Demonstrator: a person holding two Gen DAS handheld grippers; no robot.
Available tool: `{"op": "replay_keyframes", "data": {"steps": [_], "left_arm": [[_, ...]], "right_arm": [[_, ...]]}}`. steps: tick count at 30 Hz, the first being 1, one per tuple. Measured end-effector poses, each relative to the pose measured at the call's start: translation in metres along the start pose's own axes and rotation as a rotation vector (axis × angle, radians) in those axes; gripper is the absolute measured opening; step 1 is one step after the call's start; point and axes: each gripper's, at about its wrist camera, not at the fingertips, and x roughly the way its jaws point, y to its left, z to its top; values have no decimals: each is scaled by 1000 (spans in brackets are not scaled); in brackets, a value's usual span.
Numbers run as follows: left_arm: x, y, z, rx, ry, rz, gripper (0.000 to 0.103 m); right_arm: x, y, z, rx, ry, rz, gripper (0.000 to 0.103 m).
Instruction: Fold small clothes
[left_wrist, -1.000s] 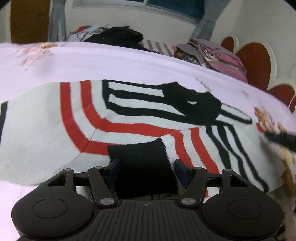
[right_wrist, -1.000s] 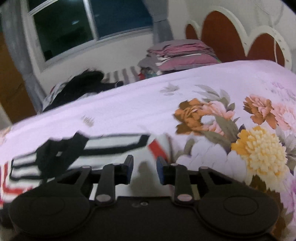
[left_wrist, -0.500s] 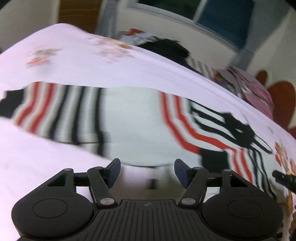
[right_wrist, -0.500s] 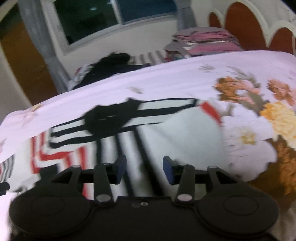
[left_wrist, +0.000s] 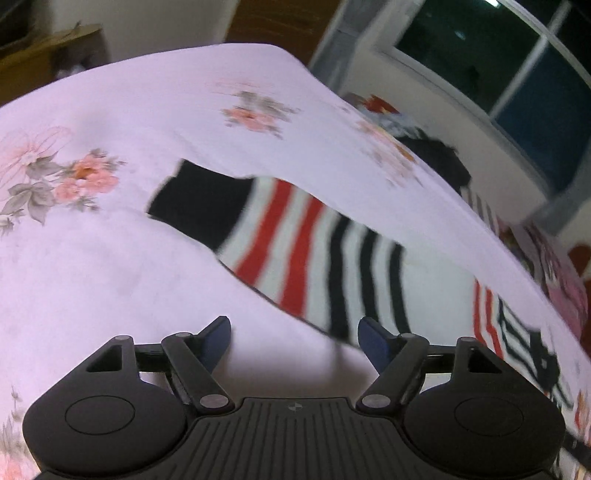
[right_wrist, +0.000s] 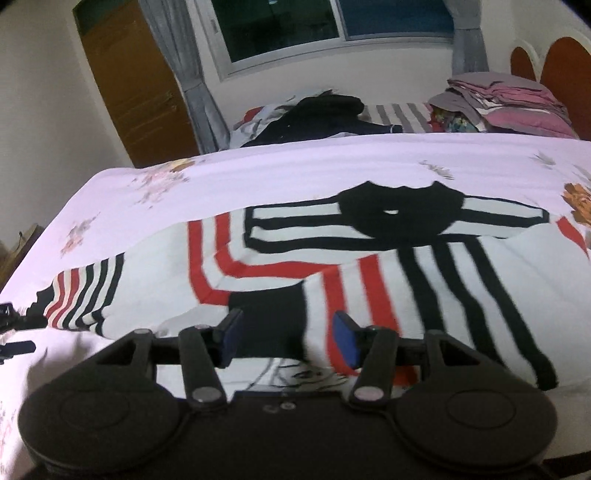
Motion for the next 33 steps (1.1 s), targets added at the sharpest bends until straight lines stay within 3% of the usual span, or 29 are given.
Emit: {"op": "replay_keyframes", "data": {"steps": [7, 12, 13, 15, 16, 17, 19, 23, 26, 33], "left_arm": [[36, 29, 19, -123, 9, -46, 75], [51, 21, 23, -95, -57, -59, 74], [53, 19, 25, -90, -70, -57, 71], [58, 16, 25, -88, -90, -34, 44], [62, 17, 26, -107, -98, -36, 37], [65, 19, 28, -126, -93, -40, 21], [69, 20, 31, -155, -94, -48, 15], [56, 1, 33, -76, -146, -72, 9], [39, -23, 38, -10, -192, -127, 9], [0, -133, 30, 250, -228, -362, 9]], "right_arm": [[14, 9, -4, -5, 16, -51, 54], [24, 7, -2, 8, 25, -69, 53], [26, 6, -2, 13, 27, -66, 53], [28, 4, -1, 26, 28, -71, 53], [29, 3, 0, 28, 28, -75, 53], [29, 2, 0, 28, 27, -81, 52], [30, 0, 3, 24, 24, -96, 51], [35, -6, 5, 37, 20, -112, 50], [51, -14, 1, 52, 91, -126, 49], [25, -30, 4, 104, 24, -83, 49]]}}
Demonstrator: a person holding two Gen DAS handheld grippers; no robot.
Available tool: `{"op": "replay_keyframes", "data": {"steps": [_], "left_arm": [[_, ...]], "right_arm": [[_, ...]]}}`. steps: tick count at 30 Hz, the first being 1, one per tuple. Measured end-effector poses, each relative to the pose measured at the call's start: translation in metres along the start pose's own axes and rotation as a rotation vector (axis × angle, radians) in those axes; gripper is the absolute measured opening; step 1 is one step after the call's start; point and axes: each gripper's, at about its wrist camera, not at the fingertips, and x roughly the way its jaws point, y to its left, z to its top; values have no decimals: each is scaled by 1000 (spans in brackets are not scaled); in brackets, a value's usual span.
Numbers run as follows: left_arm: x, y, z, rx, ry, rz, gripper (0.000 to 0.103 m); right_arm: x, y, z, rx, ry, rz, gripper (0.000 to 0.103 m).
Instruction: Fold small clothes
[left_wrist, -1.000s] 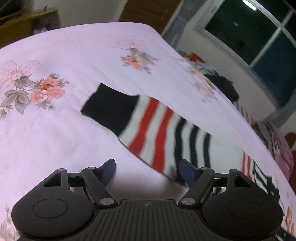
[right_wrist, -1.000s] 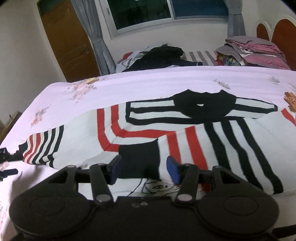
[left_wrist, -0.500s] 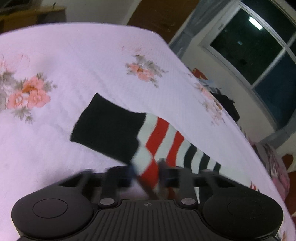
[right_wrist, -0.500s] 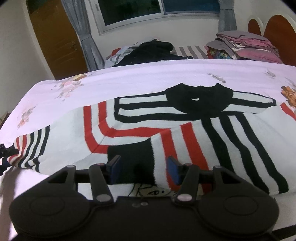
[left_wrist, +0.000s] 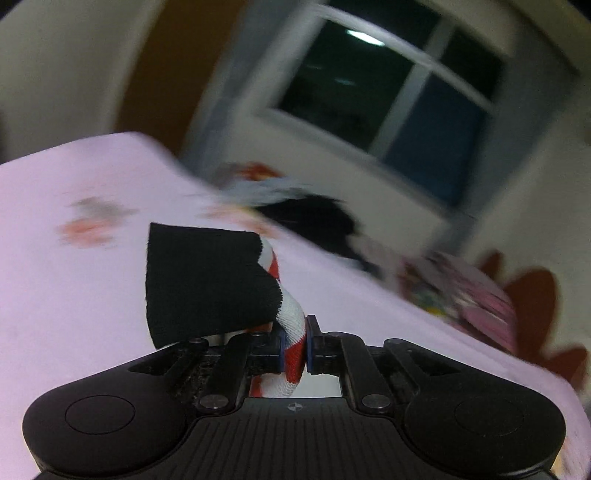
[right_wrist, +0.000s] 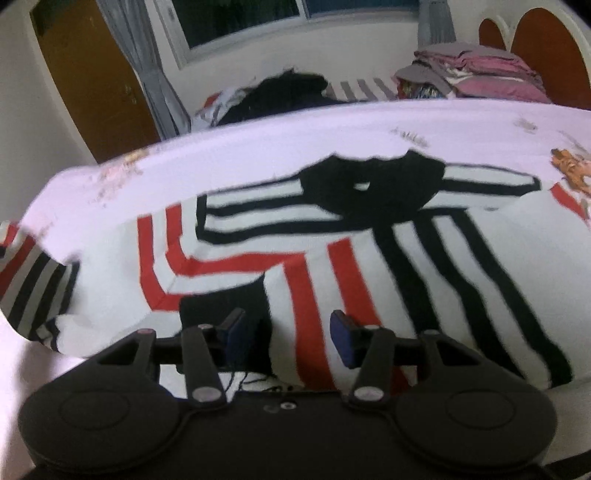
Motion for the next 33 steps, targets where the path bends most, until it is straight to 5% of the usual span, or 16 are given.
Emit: {"op": "replay_keyframes", "data": {"steps": [8, 15, 16, 18, 20, 27, 33], "left_arm": [[52, -152, -56, 212, 164, -304, 9], [85, -213, -121, 422, 382, -308, 11], [82, -215, -125, 431, 388, -306, 15], [75, -210, -125, 409, 386, -315, 58], [62, -206, -123, 392, 342, -318, 73], [22, -169, -107, 434, 246, -225, 73], [-5, -106, -85, 434, 199, -39, 73]], "right_arm": [[-46, -54, -3, 92, -62, -45, 49], [-66, -91, -15, 143, -66, -73, 50], [-67, -94, -16, 148, -69, -72, 50], [-70, -98, -16, 162, -74, -62, 51], [-71, -100, -14, 174, -78, -48, 53], [-68, -81, -7, 158, -74, 28, 61], [-50, -39, -4, 68, -40, 87, 63]]}}
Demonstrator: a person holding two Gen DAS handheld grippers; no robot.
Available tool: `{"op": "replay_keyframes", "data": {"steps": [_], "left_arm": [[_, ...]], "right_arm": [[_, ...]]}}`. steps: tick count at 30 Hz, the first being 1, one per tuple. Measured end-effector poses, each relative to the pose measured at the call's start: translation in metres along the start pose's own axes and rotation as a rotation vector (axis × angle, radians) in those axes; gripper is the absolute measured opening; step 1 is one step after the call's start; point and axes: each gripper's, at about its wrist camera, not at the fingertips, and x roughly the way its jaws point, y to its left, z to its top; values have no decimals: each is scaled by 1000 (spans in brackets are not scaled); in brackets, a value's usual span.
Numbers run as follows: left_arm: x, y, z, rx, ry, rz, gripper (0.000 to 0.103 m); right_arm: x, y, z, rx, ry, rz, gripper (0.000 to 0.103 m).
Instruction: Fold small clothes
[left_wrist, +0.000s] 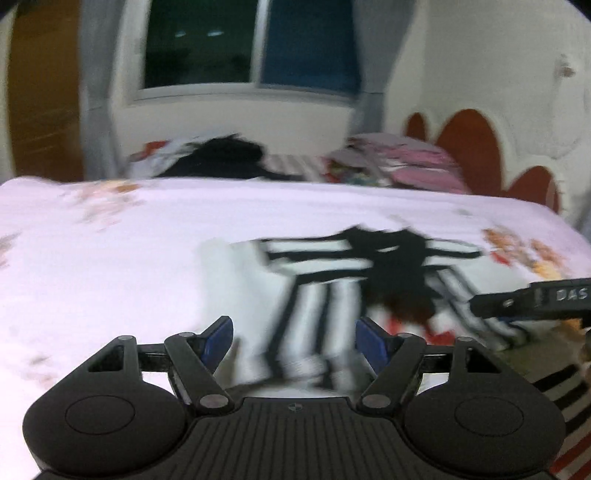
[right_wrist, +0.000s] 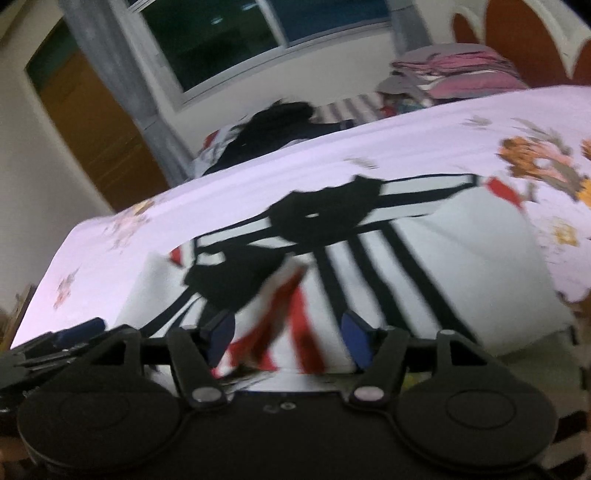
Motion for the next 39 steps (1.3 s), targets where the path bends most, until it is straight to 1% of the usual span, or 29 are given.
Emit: {"op": "replay_keyframes", "data": {"steps": [3, 5, 7, 9, 11, 13, 14, 15, 16, 17, 18, 19, 20, 23, 24, 25, 28, 29, 30, 31, 32, 33, 35, 37, 38, 39], "left_arm": [[-3, 27, -11, -29, 33, 74, 73], [-4, 38, -19, -26, 45, 98, 73], [-2, 42, -27, -6, 54, 103, 73], [5, 42, -32, 4, 52, 84, 73], [15, 36, -34, 21, 45, 71, 72], [27, 29, -33, 33, 34, 64, 72], [33, 27, -33, 36, 29, 66, 72], [37, 27, -32, 33, 20, 71, 66], [40, 26, -31, 27, 15, 72, 56], [45, 27, -30, 23, 19, 73, 36], [48, 28, -29, 10, 21, 72, 25], [50, 29, -29, -3, 17, 71, 22], [52, 30, -29, -8, 16, 78, 15], [56, 33, -30, -25, 25, 59, 14], [58, 30, -31, -17, 27, 57, 14], [60, 27, -32, -11, 32, 56, 14], [63, 28, -34, -23, 43, 56, 14], [63, 28, -33, -22, 47, 55, 14], [63, 27, -32, -16, 50, 54, 14], [63, 27, -32, -6, 52, 54, 14], [63, 26, -32, 3, 55, 56, 14], [62, 26, -31, 10, 54, 60, 14], [62, 24, -32, 17, 53, 68, 14], [61, 22, -31, 27, 52, 77, 14], [62, 21, -31, 29, 53, 79, 14], [62, 21, -30, 30, 55, 81, 14]], "right_arm": [[17, 18, -1, -46, 23, -1, 63], [28, 29, 0, -75, 28, -10, 63], [39, 38, 0, -102, 33, -39, 63], [48, 44, 0, -121, 32, -84, 63], [53, 44, 3, -110, 22, -114, 61], [56, 43, 7, -95, 21, -116, 50], [56, 41, 9, -88, 21, -113, 35], [55, 40, 11, -81, 22, -114, 23], [54, 37, 12, -72, 17, -112, 19], [50, 33, 14, -60, 5, -109, 16], [44, 28, 17, -48, -13, -113, 14], [39, 23, 19, -38, -31, -119, 14], [31, 17, 21, -26, -50, -124, 13], [10, -4, 24, -3, -95, -150, 13], [7, -13, 22, 6, -88, -160, 13], [9, -23, 19, 17, -61, -163, 14], [17, -49, 7, 101, 0, -185, 17], [16, -55, 6, 125, 2, -187, 22], [13, -60, 5, 147, -10, -188, 30], [10, -63, 4, 160, -18, -182, 33], [8, -67, 5, 173, -25, -175, 39], [6, -70, 5, 184, -30, -169, 42], [6, -76, 5, 218, -28, -159, 44], [4, -81, 6, 251, -37, -145, 40], [4, -82, 7, 249, -30, -143, 28], [5, -82, 9, 241, -21, -139, 13]]}}
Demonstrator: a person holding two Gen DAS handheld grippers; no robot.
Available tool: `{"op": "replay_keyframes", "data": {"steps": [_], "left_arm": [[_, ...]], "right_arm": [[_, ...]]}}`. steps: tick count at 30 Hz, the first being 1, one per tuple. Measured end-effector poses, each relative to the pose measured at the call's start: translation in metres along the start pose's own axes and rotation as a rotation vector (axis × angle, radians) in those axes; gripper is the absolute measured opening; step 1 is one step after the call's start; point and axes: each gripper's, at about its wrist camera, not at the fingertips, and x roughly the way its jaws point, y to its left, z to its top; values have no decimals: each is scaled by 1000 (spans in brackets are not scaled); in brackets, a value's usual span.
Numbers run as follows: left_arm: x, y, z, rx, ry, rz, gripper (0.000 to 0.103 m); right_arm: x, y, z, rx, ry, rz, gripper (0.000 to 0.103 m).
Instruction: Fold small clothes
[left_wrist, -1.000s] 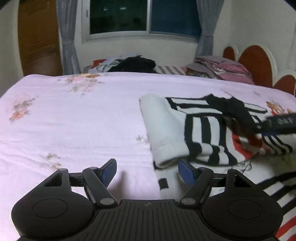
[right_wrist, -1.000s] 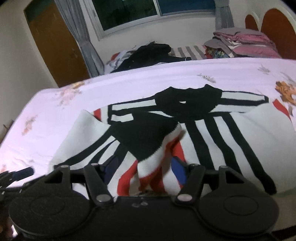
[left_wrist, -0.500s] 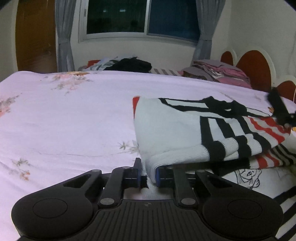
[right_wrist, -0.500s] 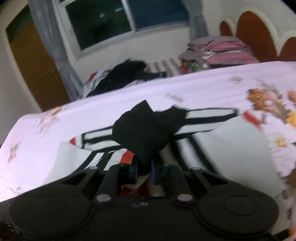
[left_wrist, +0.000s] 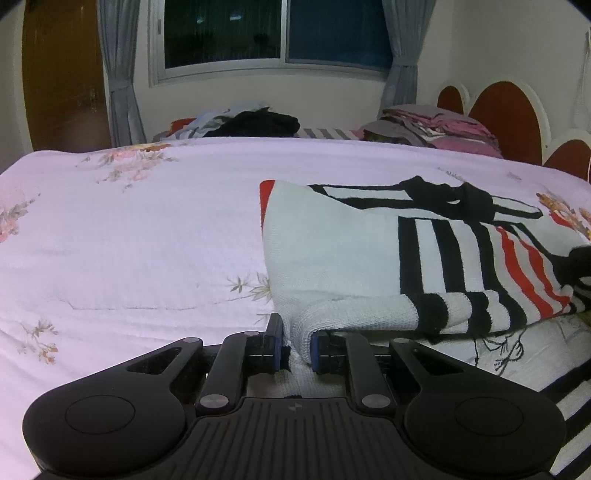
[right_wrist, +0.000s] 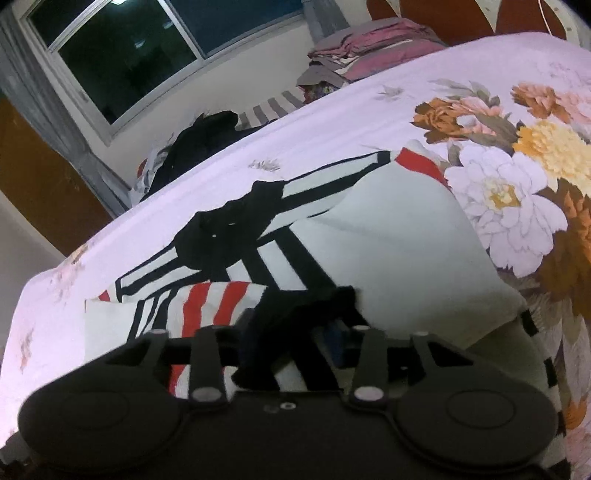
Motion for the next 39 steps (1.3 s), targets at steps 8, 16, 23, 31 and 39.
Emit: {"op": "replay_keyframes", "data": {"steps": [8, 16, 23, 31, 39], "left_arm": [[-1, -10, 2, 50, 23, 6, 14], [-13, 4, 11, -2, 75, -58, 15], [-46, 29, 8, -114, 73, -90, 47], [-5, 26, 51, -201, 39, -72, 48], [84, 23, 78, -284, 105, -83, 47]], "right_arm": [[-19, 4, 4, -153, -81, -105, 6], [-14, -11, -4, -121, -13, -89, 32], [-16, -25, 9, -84, -30, -65, 47], [9, -26, 7, -70, 26, -67, 40], [11, -16, 5, -108, 28, -52, 10]]}}
